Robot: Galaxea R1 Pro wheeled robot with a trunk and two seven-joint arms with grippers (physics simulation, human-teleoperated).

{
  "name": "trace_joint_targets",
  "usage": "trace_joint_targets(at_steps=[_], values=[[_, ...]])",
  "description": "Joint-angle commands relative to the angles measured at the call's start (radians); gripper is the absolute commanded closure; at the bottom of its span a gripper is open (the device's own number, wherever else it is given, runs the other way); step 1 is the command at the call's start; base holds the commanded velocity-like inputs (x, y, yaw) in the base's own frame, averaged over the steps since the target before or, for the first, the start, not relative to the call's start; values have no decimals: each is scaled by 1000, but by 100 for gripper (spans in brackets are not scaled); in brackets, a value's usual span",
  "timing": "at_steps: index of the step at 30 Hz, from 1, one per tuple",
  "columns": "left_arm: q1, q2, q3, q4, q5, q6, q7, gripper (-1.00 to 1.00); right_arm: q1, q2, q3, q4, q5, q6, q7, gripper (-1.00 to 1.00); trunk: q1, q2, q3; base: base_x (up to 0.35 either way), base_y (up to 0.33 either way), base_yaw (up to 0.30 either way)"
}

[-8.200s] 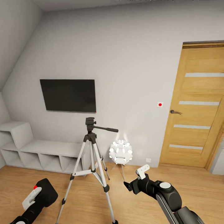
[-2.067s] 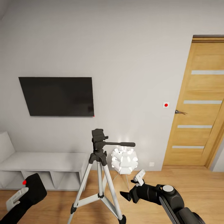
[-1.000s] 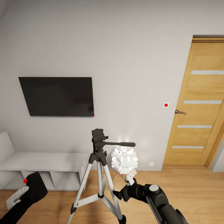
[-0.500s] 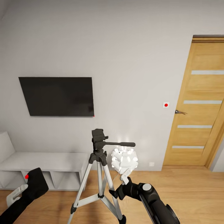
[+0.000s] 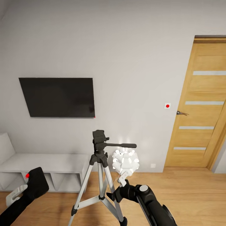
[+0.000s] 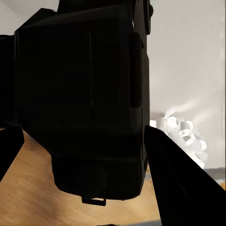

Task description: Attach the digital camera to the camera tripod in the bedroom.

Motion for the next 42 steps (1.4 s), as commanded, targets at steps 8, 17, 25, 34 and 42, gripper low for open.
trace_joint_targets(at_steps=[8,17,25,34,42], values=[[-2,26,-8,0,-27,7,-65,100,-31,14,-1,88,9,-65,-33,-100,0,-1,0,0,0,0],[-2,32,-11,1,-148,6,-91,100,-44,29,-2,163,9,-133,-74,-100,0,-1,0,0,0,0],[-2,33,-12,1,-165,5,-124,100,-49,36,-2,206,9,-152,-77,-100,0,-1,0,0,0,0],[-2,34,-12,5,-168,5,-133,100,-50,35,0,216,10,-183,-110,-100,0,-1,0,0,0,0],[-2,35,-12,7,-169,5,-135,100,-50,35,1,216,9,-191,-164,-100,0,-1,0,0,0,0]])
